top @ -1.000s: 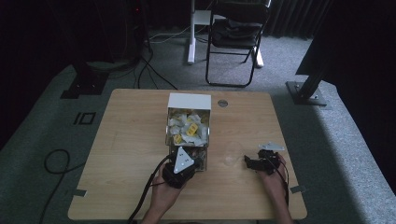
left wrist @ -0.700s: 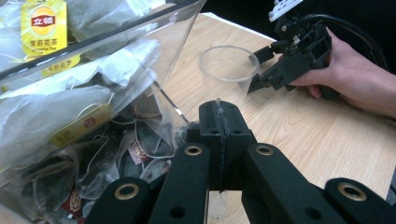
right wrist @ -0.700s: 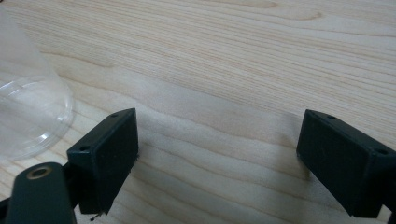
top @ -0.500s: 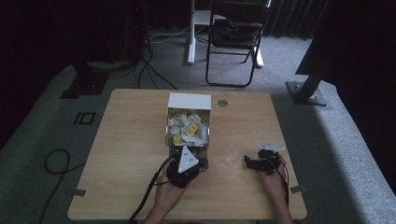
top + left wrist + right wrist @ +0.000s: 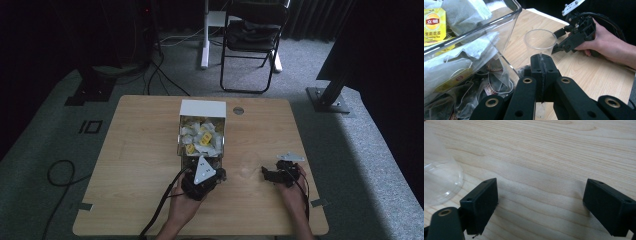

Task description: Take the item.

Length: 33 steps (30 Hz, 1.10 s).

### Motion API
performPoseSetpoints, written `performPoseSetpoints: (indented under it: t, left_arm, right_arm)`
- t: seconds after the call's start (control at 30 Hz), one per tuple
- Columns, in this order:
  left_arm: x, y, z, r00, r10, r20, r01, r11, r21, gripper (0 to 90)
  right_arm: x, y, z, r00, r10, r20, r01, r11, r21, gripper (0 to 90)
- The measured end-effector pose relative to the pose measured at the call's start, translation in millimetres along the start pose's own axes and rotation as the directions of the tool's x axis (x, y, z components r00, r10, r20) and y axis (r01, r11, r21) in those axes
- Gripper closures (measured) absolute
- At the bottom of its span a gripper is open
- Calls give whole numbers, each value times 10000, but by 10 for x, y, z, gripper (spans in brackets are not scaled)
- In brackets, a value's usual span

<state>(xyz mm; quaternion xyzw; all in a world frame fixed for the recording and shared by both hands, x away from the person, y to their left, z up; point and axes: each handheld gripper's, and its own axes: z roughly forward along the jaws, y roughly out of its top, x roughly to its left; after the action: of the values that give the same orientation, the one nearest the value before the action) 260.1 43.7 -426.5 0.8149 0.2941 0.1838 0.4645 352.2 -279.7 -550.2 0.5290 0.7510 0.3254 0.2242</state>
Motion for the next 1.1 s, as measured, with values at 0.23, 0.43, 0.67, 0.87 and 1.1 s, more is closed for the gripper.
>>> performPoseSetpoints:
  t: [0.23, 0.43, 0.67, 0.87, 1.1]
  left_arm:
    - [-26, 27, 41, 10000, 9, 66, -9, 10000, -29, 900]
    - [-44, 55, 77, 9999, 21, 124, -20, 9999, -99, 900]
    - [-68, 98, 119, 9998, 39, 172, -36, 9999, -159, 900]
    - [-90, 130, 165, 9997, 85, 237, -81, 9998, -174, 900]
    - [-111, 150, 220, 9995, 83, 296, -78, 9998, -158, 900]
  right_arm:
    - [2, 1, 0, 10000, 21, -1, -21, 10000, 4, 124]
    - [2, 1, 0, 10000, 21, 0, -21, 10000, 3, 124]
    - [2, 1, 0, 10000, 21, 0, -21, 10000, 2, 124]
    - [2, 1, 0, 10000, 20, 0, -20, 10000, 3, 124]
    - [2, 1, 0, 10000, 24, -1, -24, 10000, 4, 124]
